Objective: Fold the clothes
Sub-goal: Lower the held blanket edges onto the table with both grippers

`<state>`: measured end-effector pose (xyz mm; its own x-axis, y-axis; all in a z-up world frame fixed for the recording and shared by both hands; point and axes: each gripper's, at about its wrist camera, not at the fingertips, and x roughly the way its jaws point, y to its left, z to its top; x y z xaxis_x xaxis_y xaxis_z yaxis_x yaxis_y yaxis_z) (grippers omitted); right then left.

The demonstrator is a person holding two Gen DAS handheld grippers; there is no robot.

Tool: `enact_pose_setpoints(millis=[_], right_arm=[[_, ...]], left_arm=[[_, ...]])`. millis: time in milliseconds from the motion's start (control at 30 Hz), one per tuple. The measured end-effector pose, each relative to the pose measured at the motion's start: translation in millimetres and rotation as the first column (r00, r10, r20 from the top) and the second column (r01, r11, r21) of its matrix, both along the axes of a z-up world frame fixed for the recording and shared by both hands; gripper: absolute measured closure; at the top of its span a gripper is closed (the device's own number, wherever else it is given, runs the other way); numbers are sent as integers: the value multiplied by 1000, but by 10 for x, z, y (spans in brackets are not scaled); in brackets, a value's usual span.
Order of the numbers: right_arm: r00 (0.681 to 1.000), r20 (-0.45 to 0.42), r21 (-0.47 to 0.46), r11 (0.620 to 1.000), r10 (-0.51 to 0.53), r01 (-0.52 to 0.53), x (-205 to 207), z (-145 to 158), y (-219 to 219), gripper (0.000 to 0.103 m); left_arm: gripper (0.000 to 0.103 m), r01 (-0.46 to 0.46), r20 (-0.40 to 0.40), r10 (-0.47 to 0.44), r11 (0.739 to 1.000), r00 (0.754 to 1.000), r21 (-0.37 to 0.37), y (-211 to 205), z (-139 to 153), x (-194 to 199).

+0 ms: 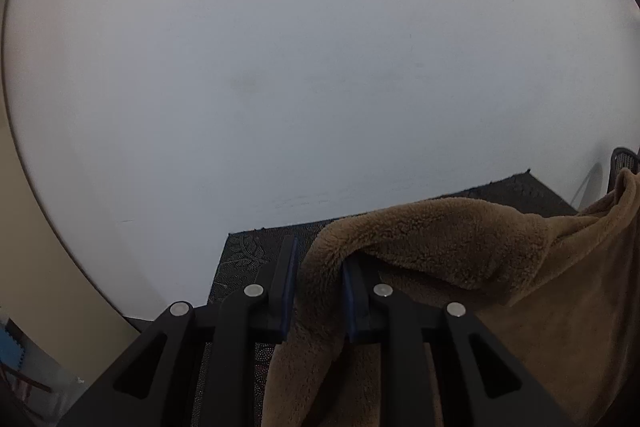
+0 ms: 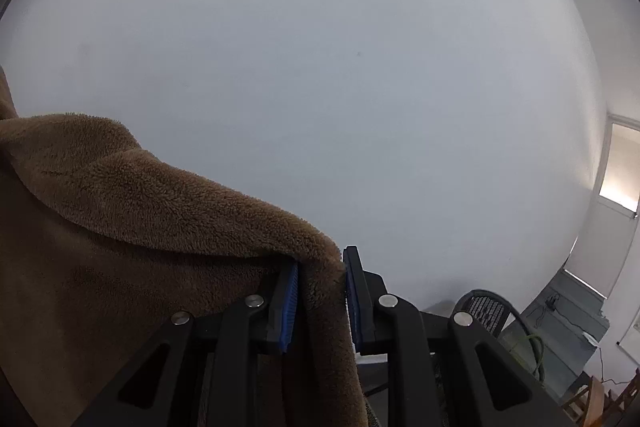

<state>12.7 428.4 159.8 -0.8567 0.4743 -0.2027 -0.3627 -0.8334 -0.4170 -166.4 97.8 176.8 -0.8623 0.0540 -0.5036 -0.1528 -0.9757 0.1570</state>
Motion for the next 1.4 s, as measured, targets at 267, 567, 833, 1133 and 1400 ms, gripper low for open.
enact_pose_setpoints(millis=[267,567,833,1133,1400], right_arm=[[978,208,-98,995,-2,22,-500,-575,296,82],[929,365,-183,983,50,20,-732,-764,328,19],[943,331,-271,955,-28,123,-823,-800,599,19],[941,264,-384,918,214,-101,-619,-475,92,19],[781,413,-507,831,468,-230,-894,-826,-478,19]], left_arm=[[74,18,257,-5,999,966,-50,306,-815,-759],[33,0,410,15,999,912,-37,301,-1315,-940],[28,-39,438,5,997,899,68,239,-1335,-1204],[24,-38,443,-36,987,896,158,311,-1276,-1281],[24,112,449,-130,991,884,67,528,-1222,-911]])
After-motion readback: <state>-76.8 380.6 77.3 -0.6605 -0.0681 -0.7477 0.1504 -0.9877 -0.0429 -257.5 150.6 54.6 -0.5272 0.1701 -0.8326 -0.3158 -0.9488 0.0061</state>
